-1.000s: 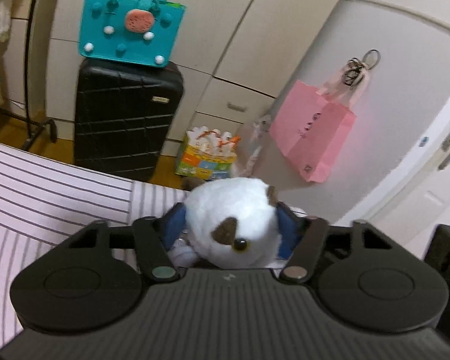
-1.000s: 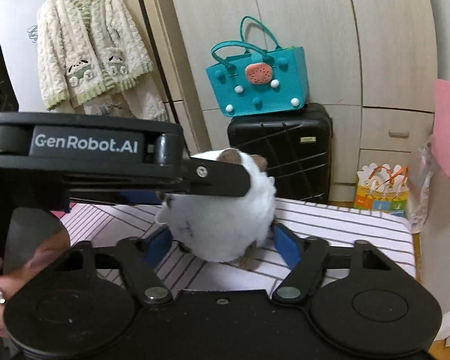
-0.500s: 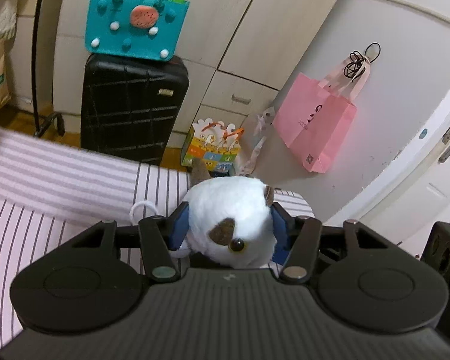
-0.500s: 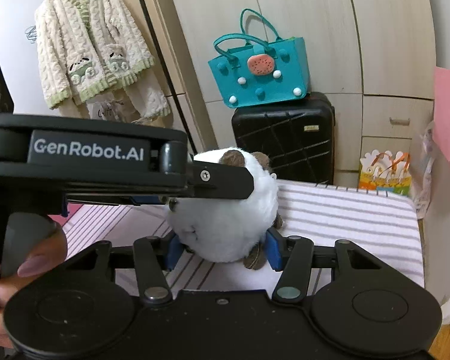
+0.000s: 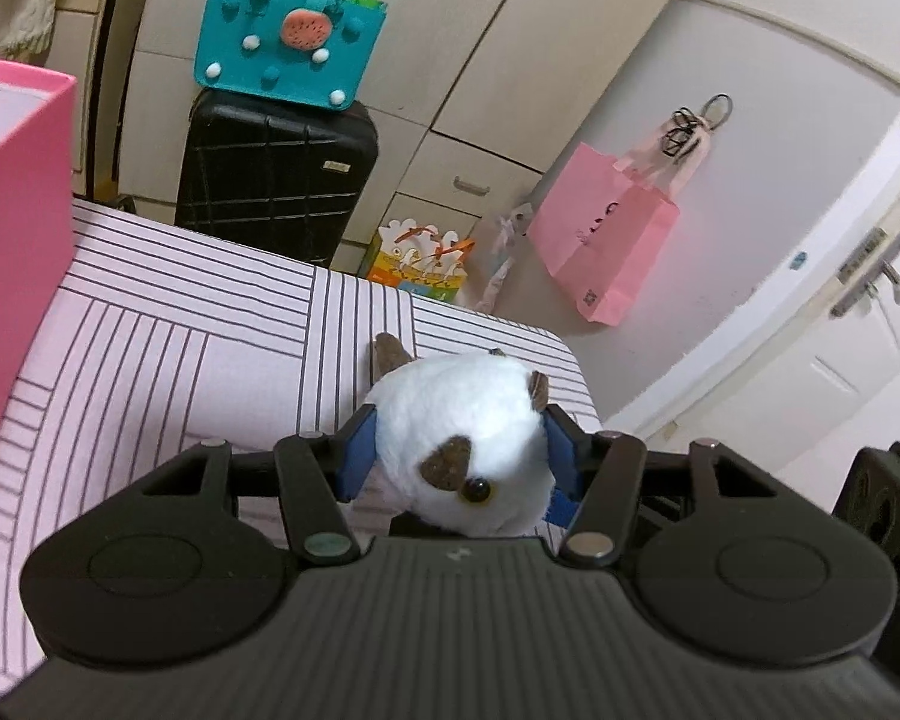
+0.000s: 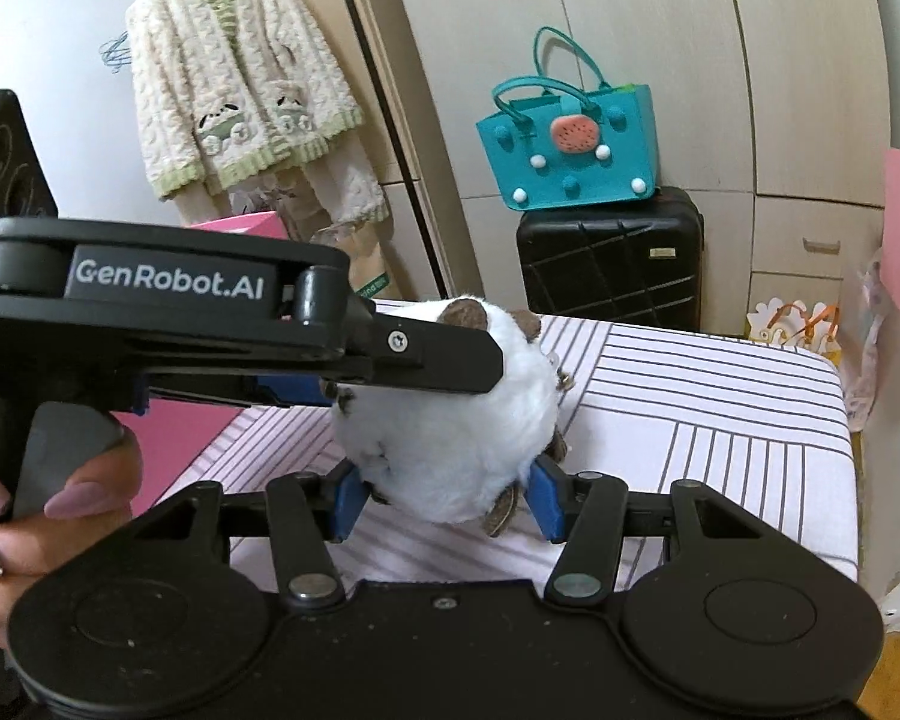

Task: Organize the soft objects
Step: 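Lift the plush with both grippers and carry it over the pink box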

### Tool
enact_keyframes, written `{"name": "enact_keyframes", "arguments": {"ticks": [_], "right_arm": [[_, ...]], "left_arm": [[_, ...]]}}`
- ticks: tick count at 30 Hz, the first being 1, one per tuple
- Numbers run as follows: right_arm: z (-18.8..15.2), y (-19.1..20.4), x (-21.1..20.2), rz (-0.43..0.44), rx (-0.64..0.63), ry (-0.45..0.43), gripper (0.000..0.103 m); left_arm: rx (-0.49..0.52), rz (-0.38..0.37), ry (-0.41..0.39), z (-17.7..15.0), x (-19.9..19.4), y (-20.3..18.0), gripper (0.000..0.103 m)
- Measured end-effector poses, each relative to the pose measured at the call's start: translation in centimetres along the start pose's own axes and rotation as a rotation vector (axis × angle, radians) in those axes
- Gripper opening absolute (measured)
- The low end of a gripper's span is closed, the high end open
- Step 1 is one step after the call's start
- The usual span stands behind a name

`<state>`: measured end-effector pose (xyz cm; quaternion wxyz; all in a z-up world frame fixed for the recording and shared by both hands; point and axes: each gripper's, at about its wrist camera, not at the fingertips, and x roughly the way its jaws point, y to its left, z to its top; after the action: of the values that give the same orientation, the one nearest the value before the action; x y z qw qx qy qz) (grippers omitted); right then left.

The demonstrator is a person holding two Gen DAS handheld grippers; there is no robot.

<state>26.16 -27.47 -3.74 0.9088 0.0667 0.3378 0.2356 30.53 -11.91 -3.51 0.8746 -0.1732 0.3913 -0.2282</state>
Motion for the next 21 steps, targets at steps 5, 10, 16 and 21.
{"name": "enact_keyframes", "arguments": {"ticks": [5,10,16,21], "right_arm": [[-0.4,2.4,-1.8,-0.005,-0.033,0.016,0.060],[-0.7,5.5,-3.9,-0.009,-0.102,0.024,0.060],[-0.3,9.0,-5.9,0.027,-0.142,-0.007,0.062],[0.3,11.8,-6.5,0.055,-0.186,-0.019,0.063]], "left_arm": [[0.039,-0.016,0.039,-0.6,-2.9,-0.3,0.056],[0.105,-0.052,0.069,-1.1,-7.0,-0.4,0.056],[0.196,-0.062,0.038,-1.2,-12.2,-0.4,0.056],[0.262,-0.056,0.038,-0.4,-15.6,0.1,0.056]]}}
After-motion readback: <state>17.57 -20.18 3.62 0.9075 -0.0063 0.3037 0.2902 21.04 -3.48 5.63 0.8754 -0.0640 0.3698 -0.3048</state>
